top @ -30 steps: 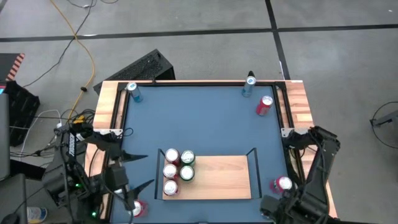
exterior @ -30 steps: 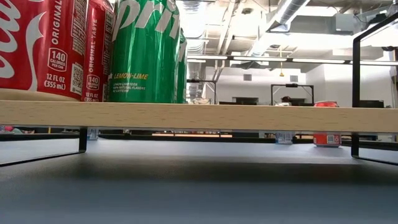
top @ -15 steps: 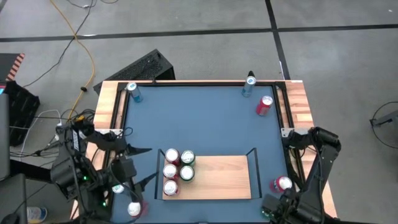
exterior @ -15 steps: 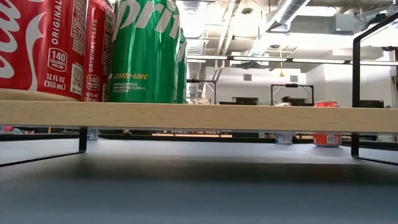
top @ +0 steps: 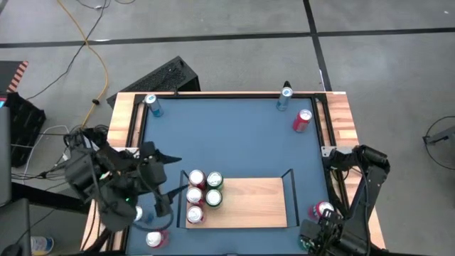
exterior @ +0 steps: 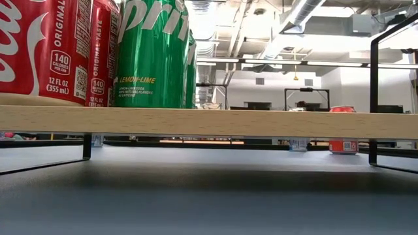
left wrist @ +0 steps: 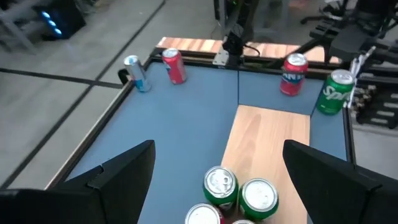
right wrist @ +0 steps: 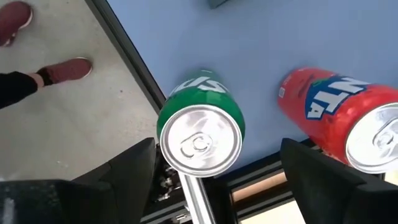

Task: Place canned beverage on shelf
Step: Put the green soda can on the shelf aligned with the other green soda can

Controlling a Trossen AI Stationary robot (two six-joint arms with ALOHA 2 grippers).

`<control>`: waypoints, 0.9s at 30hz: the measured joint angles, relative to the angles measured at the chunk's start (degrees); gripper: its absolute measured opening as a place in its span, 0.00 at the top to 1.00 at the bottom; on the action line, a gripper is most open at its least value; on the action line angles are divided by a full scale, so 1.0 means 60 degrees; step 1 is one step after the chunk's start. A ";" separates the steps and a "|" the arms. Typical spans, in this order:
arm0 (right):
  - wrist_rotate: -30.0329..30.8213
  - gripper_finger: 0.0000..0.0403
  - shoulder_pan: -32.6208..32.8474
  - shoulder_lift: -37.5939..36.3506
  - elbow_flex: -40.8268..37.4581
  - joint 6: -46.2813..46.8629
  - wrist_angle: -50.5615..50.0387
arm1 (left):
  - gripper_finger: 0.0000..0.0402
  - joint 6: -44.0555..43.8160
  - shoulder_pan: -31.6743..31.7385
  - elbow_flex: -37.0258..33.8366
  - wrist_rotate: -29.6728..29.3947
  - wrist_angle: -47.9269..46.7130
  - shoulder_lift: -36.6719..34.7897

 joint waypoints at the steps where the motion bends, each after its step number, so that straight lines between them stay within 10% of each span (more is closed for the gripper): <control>1: -0.0006 0.18 0.0004 0.0000 0.0000 0.0000 0.0015 | 0.16 0.0226 0.0138 0.0000 0.0192 0.0126 0.0002; 27: 0.1802 0.18 0.1109 -0.0047 0.0181 0.2175 -0.0089 | 0.16 0.1285 0.0753 0.0000 0.1400 0.0542 0.0002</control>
